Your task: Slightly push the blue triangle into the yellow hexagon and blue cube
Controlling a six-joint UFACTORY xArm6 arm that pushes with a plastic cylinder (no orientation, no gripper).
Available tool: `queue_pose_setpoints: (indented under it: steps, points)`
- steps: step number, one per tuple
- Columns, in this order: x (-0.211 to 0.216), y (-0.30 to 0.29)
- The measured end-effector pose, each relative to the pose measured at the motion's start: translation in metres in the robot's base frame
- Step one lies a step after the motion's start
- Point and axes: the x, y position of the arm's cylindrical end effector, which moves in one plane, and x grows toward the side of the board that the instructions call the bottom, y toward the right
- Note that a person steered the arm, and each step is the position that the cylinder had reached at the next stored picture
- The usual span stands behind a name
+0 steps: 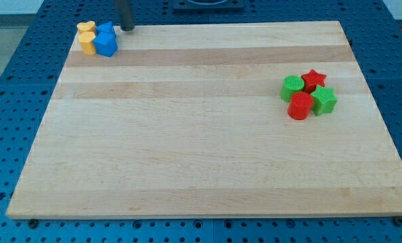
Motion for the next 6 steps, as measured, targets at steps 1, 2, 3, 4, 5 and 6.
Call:
queue_pose_setpoints:
  steps: [1, 2, 3, 4, 5, 6]
  points:
    - [0.000, -0.009]
    - [0.001, -0.007]
    - [0.000, -0.005]
    - [0.002, -0.016]
    - [0.041, -0.020]
    - [0.073, -0.018]
